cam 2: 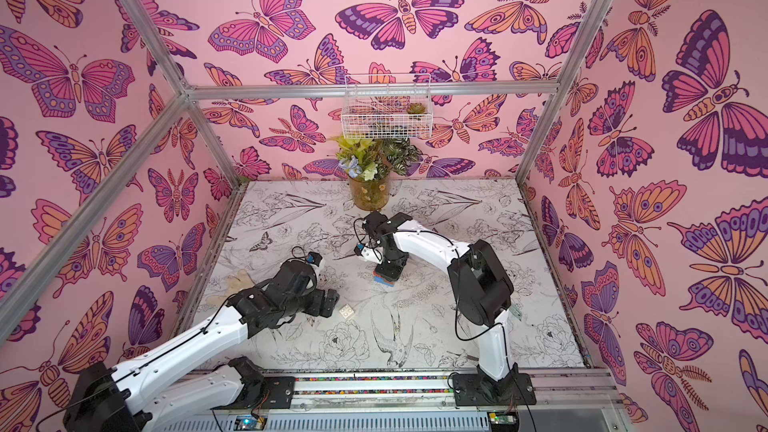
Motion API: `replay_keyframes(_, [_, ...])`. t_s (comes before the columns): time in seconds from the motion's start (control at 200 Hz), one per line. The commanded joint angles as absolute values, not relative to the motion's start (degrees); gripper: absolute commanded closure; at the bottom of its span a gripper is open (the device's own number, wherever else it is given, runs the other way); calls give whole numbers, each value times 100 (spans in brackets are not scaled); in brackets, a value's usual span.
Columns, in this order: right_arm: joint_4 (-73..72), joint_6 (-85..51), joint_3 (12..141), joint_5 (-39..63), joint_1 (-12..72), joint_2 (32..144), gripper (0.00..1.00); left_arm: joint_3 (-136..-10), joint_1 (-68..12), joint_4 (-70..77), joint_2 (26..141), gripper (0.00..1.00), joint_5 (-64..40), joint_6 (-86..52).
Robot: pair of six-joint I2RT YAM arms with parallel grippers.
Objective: Assemble the number 5 with lego
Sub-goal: Assemble the lego brick with the lego brick.
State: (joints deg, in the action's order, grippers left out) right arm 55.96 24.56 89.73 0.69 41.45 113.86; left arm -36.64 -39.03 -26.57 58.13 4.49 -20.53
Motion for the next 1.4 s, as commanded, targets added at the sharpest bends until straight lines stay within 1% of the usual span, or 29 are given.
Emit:
replay_keyframes(0.0, [5817, 2527, 8924, 11, 4152, 11701, 100, -3674, -3921, -2610, 5766, 0, 501, -1978])
replay_keyframes(0.22, [5762, 2569, 8837, 57, 4121, 11786, 100, -3665, -3928, -2618, 5757, 0, 510, -1969])
replay_keyframes(0.446, [5669, 2646, 8737, 438, 4032, 11733, 100, -3665, -3924, -2614, 5765, 0, 510, -1975])
replay_keyframes(0.781, [5628, 2409, 8738, 466, 4034, 12007, 100, -3656, -3926, -2619, 5774, 0, 526, -1978])
replay_keyframes(0.966, [5692, 2298, 8788, 235, 4026, 12210, 100, -3647, -3920, -2636, 5733, 0, 562, -1986])
replay_keyframes(1.217, [5833, 2276, 8937, 203, 4032, 11982, 100, -3647, -3921, -2637, 5739, 0, 570, -1986])
replay_keyframes(1.272, [5876, 2260, 9002, 216, 4030, 11873, 96, -3663, -3928, -2637, 5747, 0, 571, -1980])
replay_keyframes(1.392, [6010, 2250, 9176, 185, 4030, 11738, 82, -3674, -3922, -2637, 5769, 0, 563, -1980])
